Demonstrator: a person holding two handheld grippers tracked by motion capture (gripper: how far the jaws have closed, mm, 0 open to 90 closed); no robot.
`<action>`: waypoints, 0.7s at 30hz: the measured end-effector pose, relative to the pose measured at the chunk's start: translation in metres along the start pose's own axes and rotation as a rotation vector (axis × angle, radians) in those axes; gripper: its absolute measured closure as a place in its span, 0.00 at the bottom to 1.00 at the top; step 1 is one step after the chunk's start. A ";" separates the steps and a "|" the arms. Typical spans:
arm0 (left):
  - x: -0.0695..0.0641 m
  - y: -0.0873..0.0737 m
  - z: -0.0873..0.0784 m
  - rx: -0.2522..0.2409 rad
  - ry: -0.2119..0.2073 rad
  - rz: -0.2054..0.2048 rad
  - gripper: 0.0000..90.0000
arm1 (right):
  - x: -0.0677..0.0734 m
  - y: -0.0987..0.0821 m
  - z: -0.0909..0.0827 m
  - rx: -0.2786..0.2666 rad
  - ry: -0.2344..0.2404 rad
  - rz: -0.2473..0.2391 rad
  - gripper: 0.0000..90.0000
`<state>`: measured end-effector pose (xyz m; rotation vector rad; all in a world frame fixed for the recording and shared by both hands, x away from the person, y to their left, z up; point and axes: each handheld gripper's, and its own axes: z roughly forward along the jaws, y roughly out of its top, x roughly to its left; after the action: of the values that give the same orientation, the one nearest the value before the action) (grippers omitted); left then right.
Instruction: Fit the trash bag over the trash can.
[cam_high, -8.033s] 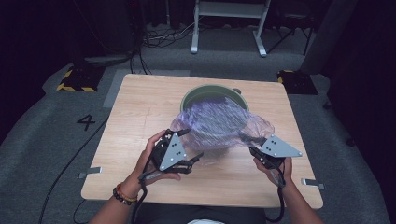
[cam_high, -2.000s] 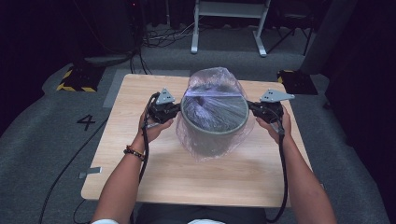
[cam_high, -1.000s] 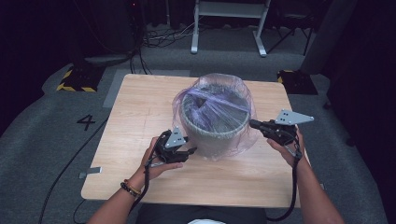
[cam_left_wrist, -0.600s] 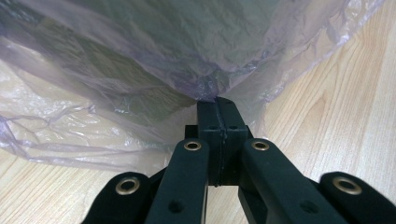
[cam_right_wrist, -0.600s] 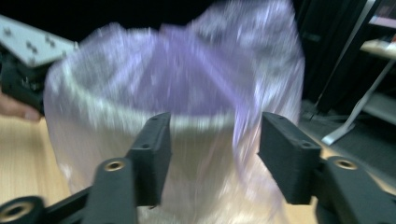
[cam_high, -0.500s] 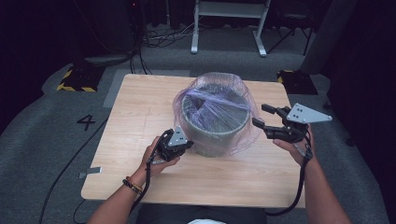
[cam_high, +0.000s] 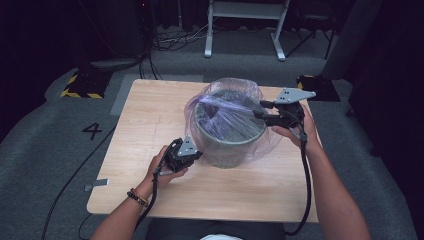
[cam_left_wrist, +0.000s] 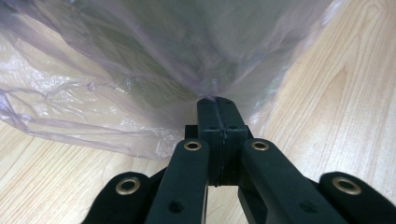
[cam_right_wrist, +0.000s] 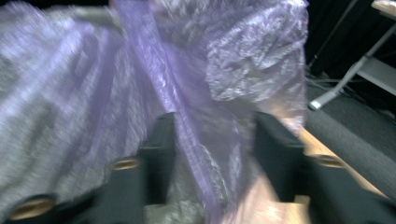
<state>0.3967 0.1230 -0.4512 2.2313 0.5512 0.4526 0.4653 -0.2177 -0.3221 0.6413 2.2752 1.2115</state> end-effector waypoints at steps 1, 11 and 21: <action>0.001 -0.001 0.000 0.001 0.001 -0.009 1.00 | -0.003 -0.003 0.001 -0.014 0.009 0.011 0.87; 0.008 -0.011 -0.002 0.043 -0.011 0.002 1.00 | -0.014 -0.004 -0.010 -0.081 -0.075 0.026 1.00; 0.014 -0.027 -0.003 0.120 -0.046 0.036 1.00 | -0.046 -0.010 0.009 -0.071 -0.220 0.126 1.00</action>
<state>0.4004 0.1481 -0.4680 2.3639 0.5269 0.3948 0.5045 -0.2451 -0.3257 0.8576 2.0273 1.2088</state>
